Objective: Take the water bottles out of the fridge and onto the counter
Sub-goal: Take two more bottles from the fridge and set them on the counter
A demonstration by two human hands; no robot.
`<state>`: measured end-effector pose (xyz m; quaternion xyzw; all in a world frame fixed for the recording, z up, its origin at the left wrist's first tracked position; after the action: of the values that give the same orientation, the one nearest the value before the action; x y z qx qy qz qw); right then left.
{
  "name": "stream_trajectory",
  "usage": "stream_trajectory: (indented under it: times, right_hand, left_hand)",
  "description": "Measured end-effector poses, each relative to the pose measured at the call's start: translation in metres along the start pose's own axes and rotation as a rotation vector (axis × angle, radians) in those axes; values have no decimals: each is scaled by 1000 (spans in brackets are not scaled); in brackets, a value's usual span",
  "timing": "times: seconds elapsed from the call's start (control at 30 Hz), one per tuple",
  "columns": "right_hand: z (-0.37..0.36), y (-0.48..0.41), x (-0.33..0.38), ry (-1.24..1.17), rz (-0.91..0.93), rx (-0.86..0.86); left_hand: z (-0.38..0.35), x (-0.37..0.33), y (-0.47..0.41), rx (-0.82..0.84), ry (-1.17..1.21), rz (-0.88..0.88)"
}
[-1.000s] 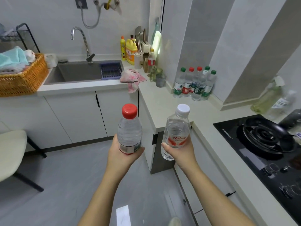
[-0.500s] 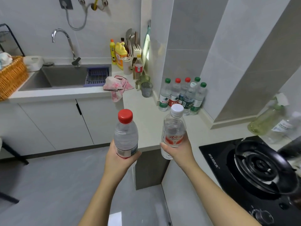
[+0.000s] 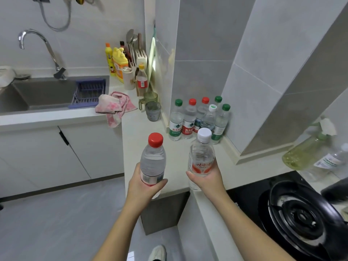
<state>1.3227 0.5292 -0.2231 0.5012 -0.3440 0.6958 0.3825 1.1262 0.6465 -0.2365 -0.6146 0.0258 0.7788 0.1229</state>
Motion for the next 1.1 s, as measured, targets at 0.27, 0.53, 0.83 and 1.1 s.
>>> stream_trajectory:
  times: [0.27, 0.53, 0.83, 1.1]
  right_hand:
    - [-39, -79, -30, 5, -128, -10]
    - [-61, -131, -68, 60, -191, -91]
    - [-63, -151, -85, 77, -255, -42]
    - [-64, -143, -78, 87, -183, -37]
  left_hand:
    - [-70, 26, -83, 142, -19, 8]
    - [-118, 57, -135, 222, -79, 33]
    - [-141, 69, -145, 214, -52, 67]
    - [-134, 78, -144, 292, -110, 44]
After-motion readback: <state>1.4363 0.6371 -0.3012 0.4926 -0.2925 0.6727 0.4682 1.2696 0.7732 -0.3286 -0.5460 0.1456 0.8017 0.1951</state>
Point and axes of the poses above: each hand's wrist, its own y-axis away from the middle knuckle, its own z-axis out of the back of the hand, x = y × z, the point moved 3 cm from there along -y, towards the middle knuckle, and after that the axes turned 15 degrees about -x, right-handed, at the moved point
